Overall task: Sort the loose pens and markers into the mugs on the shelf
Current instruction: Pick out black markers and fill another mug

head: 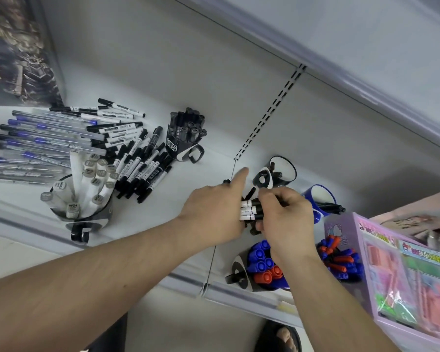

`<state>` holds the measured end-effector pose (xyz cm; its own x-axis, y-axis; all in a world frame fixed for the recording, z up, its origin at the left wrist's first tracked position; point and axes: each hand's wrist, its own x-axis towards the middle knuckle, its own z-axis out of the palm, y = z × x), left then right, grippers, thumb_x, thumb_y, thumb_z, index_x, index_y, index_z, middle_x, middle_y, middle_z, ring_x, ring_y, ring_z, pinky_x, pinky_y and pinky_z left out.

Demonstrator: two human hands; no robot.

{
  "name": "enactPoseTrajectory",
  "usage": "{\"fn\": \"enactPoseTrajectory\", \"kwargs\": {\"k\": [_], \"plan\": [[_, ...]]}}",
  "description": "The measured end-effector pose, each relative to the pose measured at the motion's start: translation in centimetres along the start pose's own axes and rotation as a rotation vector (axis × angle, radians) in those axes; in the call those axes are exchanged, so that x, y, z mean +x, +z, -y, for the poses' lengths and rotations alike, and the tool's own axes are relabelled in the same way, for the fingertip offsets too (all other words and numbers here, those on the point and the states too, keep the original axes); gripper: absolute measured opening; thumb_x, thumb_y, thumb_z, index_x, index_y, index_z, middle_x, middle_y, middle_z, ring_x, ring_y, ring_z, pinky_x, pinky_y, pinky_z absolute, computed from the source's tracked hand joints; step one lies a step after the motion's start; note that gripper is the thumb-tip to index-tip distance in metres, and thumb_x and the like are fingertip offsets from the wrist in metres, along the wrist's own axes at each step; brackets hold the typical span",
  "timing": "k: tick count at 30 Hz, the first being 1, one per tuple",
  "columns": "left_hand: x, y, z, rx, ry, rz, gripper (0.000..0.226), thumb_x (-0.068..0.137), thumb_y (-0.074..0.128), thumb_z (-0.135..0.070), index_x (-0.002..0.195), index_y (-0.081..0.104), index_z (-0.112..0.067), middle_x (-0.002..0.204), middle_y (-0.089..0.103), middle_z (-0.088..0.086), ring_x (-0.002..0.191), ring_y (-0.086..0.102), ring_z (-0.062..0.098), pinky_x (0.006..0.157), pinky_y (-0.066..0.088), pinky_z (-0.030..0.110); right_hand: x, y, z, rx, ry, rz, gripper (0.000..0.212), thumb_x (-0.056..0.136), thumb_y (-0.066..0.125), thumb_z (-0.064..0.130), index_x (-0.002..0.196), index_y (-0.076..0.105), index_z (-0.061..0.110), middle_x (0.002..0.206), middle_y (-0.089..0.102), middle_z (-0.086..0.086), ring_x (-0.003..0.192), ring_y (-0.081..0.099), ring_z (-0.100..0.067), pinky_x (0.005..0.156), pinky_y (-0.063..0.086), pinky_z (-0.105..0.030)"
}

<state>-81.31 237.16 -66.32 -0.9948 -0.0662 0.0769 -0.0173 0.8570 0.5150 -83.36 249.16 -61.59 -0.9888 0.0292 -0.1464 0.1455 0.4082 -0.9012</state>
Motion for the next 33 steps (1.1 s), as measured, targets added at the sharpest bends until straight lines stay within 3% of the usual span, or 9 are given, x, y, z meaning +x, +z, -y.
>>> {"fn": "enactPoseTrajectory", "kwargs": {"k": [3, 7, 9, 12, 14, 19, 24, 28, 33], "plan": [[0.0, 0.4, 1.3, -0.052, -0.135, 0.034, 0.088, 0.079, 0.064, -0.033, 0.148, 0.010, -0.024, 0.107, 0.059, -0.001, 0.084, 0.057, 0.021, 0.069, 0.043, 0.033, 0.7, -2.2, 0.1, -0.062, -0.120, -0.142, 0.020, 0.091, 0.060, 0.015, 0.074, 0.069, 0.021, 0.063, 0.067, -0.008, 0.053, 0.059, -0.022, 0.051, 0.050, -0.037], [-0.1, 1.7, 3.5, -0.262, -0.292, 0.064, 0.080, 0.080, 0.065, -0.036, 0.145, 0.020, -0.022, 0.122, 0.055, 0.000, 0.106, 0.057, 0.022, 0.090, 0.049, 0.042, 2.1, -5.6, -0.8, -0.176, -0.386, -0.349, 0.017, 0.084, 0.056, 0.035, 0.071, 0.063, 0.028, 0.065, 0.063, 0.005, 0.063, 0.062, -0.021, 0.061, 0.050, -0.030], [-0.2, 2.5, 4.0, -0.413, -0.371, 0.121, 0.077, 0.079, 0.066, -0.033, 0.144, 0.025, -0.020, 0.125, 0.053, 0.002, 0.105, 0.059, 0.022, 0.093, 0.048, 0.039, 2.7, -6.2, -1.5, -0.287, -0.535, -0.331, 0.017, 0.083, 0.052, 0.039, 0.074, 0.060, 0.028, 0.073, 0.062, 0.003, 0.069, 0.059, -0.016, 0.066, 0.046, -0.020], [-0.2, 3.3, 4.0, -0.513, -0.411, 0.160, 0.078, 0.077, 0.069, -0.033, 0.142, 0.031, -0.019, 0.129, 0.052, 0.003, 0.108, 0.058, 0.022, 0.094, 0.048, 0.037, 3.2, -5.7, -2.4, -0.398, -0.743, -0.266, 0.022, 0.086, 0.053, 0.026, 0.078, 0.067, 0.011, 0.077, 0.058, 0.003, 0.073, 0.053, -0.008, 0.070, 0.037, -0.003], [-0.5, 3.6, 3.8, -0.527, -0.429, 0.176, 0.075, 0.073, 0.074, -0.035, 0.136, 0.037, -0.018, 0.125, 0.051, 0.002, 0.111, 0.055, 0.022, 0.094, 0.048, 0.036, 3.6, -4.8, -2.6, -0.441, -0.835, -0.223, 0.021, 0.086, 0.055, 0.019, 0.077, 0.068, 0.006, 0.078, 0.058, 0.001, 0.074, 0.048, -0.003, 0.072, 0.035, 0.000], [-1.3, 5.3, 4.0, -0.520, -0.515, 0.289, 0.063, 0.054, 0.070, -0.067, 0.094, 0.042, -0.027, 0.096, 0.066, -0.006, 0.096, 0.063, 0.015, 0.082, 0.051, 0.032, 5.8, -2.5, -3.2, -0.592, -0.812, -0.128, 0.010, 0.085, 0.064, 0.006, 0.075, 0.067, 0.007, 0.078, 0.062, -0.005, 0.067, 0.050, -0.009, 0.061, 0.037, -0.008], [-1.1, 6.0, 4.1, -0.462, -0.475, 0.326, 0.033, 0.078, 0.066, -0.058, 0.078, 0.050, -0.029, 0.093, 0.068, -0.002, 0.091, 0.063, 0.018, 0.074, 0.048, 0.028, 7.1, -1.4, -1.5, -0.628, -0.703, -0.160, 0.011, 0.084, 0.062, 0.007, 0.074, 0.065, 0.008, 0.076, 0.060, -0.005, 0.066, 0.052, -0.017, 0.060, 0.036, -0.022], [-0.8, 6.4, 4.4, -0.458, -0.461, 0.338, 0.025, 0.084, 0.064, -0.047, 0.081, 0.063, -0.022, 0.091, 0.072, 0.000, 0.087, 0.066, 0.018, 0.069, 0.049, 0.026, 6.9, -2.0, -1.9, -0.634, -0.650, -0.210, 0.011, 0.083, 0.060, 0.006, 0.073, 0.064, 0.008, 0.075, 0.059, -0.003, 0.066, 0.050, -0.015, 0.056, 0.033, -0.019], [-0.2, 7.3, 5.2, -0.500, -0.490, 0.330, 0.025, 0.082, 0.069, -0.041, 0.081, 0.072, -0.016, 0.084, 0.074, -0.001, 0.079, 0.066, 0.019, 0.057, 0.043, 0.021, 6.5, -0.2, -4.5, -0.661, -0.629, -0.193, 0.008, 0.083, 0.060, 0.006, 0.078, 0.066, 0.007, 0.083, 0.062, -0.007, 0.066, 0.053, -0.018, 0.058, 0.042, -0.028]]}}
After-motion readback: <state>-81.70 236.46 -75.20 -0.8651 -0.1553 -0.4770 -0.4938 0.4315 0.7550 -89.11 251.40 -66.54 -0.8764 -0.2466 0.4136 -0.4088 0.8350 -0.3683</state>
